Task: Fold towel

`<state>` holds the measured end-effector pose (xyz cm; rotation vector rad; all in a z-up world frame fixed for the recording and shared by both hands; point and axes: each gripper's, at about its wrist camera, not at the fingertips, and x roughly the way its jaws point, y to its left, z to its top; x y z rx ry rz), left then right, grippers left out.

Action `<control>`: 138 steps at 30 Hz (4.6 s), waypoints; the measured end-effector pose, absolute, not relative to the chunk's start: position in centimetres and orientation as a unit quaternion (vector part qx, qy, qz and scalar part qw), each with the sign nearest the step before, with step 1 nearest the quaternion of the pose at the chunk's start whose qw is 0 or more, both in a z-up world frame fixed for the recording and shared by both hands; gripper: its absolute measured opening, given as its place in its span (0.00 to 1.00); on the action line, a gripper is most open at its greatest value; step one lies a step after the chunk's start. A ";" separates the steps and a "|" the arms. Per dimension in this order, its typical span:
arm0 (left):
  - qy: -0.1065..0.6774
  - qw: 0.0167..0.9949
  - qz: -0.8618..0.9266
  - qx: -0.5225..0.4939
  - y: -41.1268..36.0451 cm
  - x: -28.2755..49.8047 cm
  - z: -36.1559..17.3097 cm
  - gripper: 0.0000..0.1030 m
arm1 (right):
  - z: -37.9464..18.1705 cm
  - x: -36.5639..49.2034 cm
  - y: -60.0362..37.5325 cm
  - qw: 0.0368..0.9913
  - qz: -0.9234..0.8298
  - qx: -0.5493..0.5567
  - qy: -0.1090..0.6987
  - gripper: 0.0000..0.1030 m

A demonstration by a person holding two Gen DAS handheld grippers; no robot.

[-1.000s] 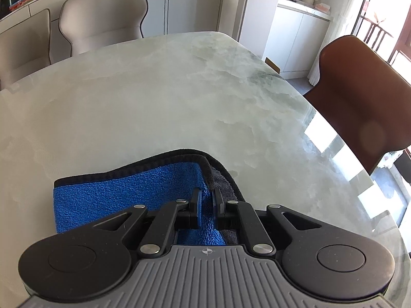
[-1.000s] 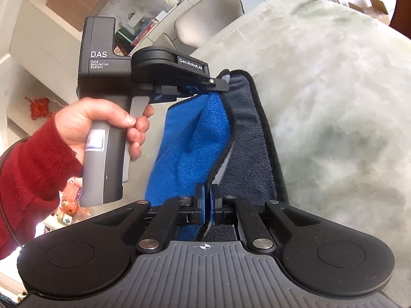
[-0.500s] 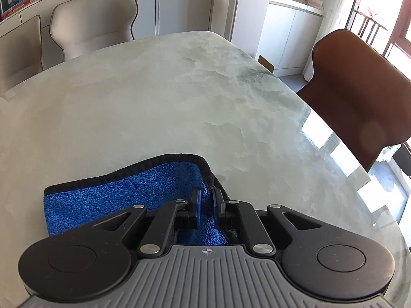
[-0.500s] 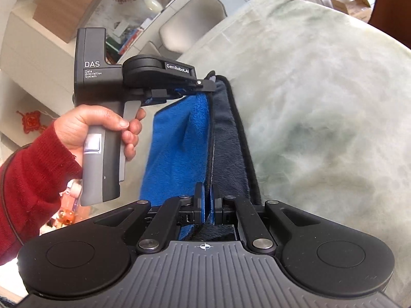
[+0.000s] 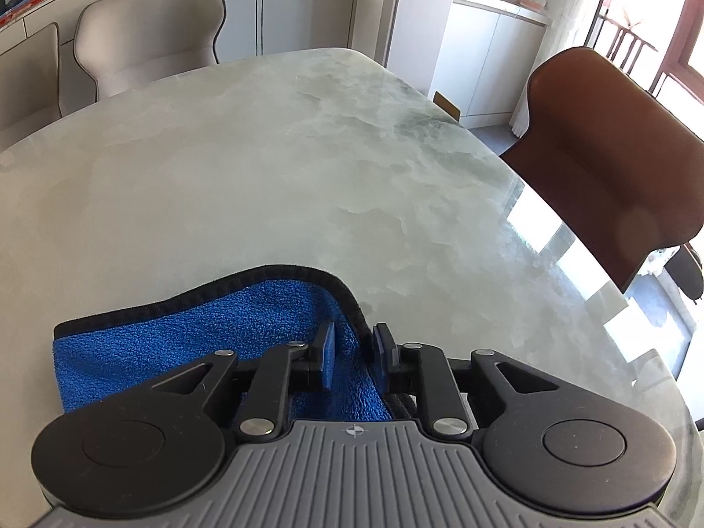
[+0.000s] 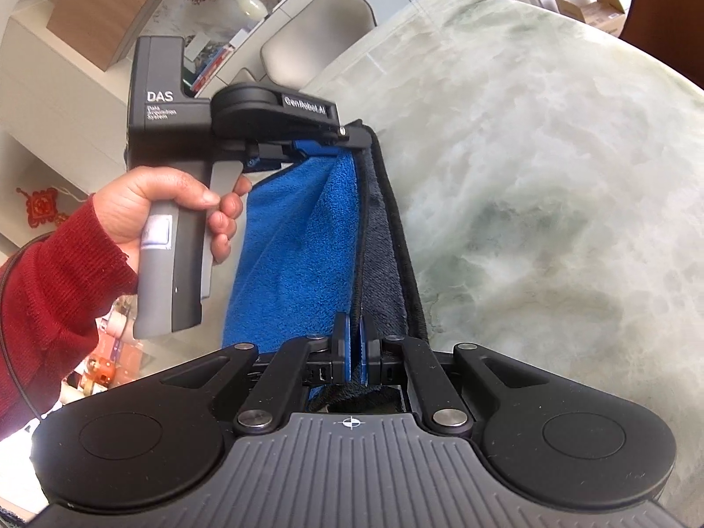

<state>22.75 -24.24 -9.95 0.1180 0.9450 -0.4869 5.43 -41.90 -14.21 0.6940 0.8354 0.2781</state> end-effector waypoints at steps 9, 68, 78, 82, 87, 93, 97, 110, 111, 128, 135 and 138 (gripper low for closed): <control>0.420 0.882 -0.210 0.034 -21.3 23.2 -7.7 0.55 | -13.8 5.3 -42.5 0.849 0.121 0.327 0.397 0.05; 0.489 0.849 -0.183 -0.081 -5.2 5.6 -10.3 0.64 | -11.3 5.0 -42.0 0.888 0.121 0.154 0.416 0.32; 0.548 0.801 -0.154 -0.185 -4.6 7.6 -10.7 0.75 | -10.9 4.2 -39.0 0.888 0.152 0.109 0.421 0.35; 0.562 0.791 -0.159 -0.181 -5.1 8.4 -11.0 0.71 | -10.1 3.6 -37.1 0.897 0.184 0.066 0.397 0.39; 0.568 0.793 -0.164 -0.147 -6.4 9.2 -11.3 0.20 | -9.7 3.3 -34.4 0.896 0.232 0.002 0.378 0.40; 0.570 0.793 -0.172 -0.131 -7.3 9.6 -11.1 0.12 | -9.6 3.5 -30.8 0.883 0.302 -0.058 0.355 0.40; 0.571 0.791 -0.171 -0.141 -7.3 10.0 -10.9 0.12 | -10.1 3.7 -28.4 0.867 0.343 -0.108 0.345 0.40; 0.561 0.797 -0.170 -0.145 -7.8 10.3 -9.7 0.12 | -12.7 3.2 -24.7 0.860 0.341 -0.218 0.310 0.40; 0.560 0.798 -0.171 -0.143 -7.9 10.2 -9.6 0.12 | -12.7 3.4 -24.8 0.861 0.341 -0.212 0.314 0.37; 0.277 0.860 -0.299 0.308 -9.3 2.9 -7.2 0.73 | -8.7 8.0 -30.4 0.869 0.350 -0.003 0.349 0.11; 0.193 0.796 -0.343 0.460 -12.9 2.7 -10.2 0.73 | -7.4 10.4 -31.3 0.851 0.391 -0.023 0.351 0.11; 0.193 0.796 -0.355 0.451 -13.6 3.8 -10.4 0.72 | -7.2 10.5 -31.4 0.841 0.409 -0.032 0.353 0.11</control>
